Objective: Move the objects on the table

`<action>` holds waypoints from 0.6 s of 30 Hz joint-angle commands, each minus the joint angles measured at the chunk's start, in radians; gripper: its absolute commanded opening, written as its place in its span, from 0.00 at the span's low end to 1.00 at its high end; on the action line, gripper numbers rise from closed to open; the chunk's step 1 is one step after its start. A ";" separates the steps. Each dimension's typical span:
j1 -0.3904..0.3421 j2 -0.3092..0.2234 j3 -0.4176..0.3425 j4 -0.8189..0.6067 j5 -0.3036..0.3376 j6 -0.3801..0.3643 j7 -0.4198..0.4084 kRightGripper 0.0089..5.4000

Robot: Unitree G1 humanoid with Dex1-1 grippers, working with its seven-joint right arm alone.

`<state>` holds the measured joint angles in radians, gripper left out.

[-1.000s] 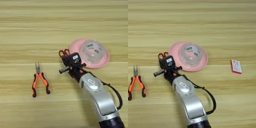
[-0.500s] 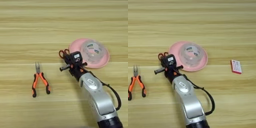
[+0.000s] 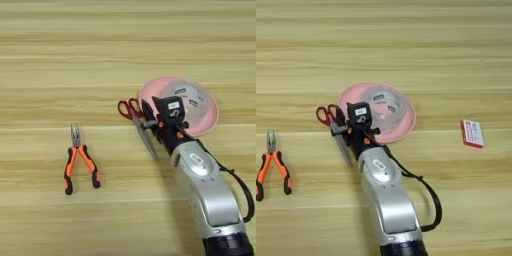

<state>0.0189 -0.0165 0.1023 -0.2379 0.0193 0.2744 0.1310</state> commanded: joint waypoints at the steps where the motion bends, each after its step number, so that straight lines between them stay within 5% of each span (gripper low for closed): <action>1: -0.057 -0.001 -0.034 -0.063 0.010 -0.037 -0.020 0.37; 10: -0.057 -0.016 -0.089 -0.099 0.014 -0.036 -0.036 0.58; 18: -0.060 -0.063 -0.211 -0.098 0.032 -0.037 -0.056 0.72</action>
<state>0.0173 -0.0559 -0.0754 -0.2981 0.0398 0.2741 0.0897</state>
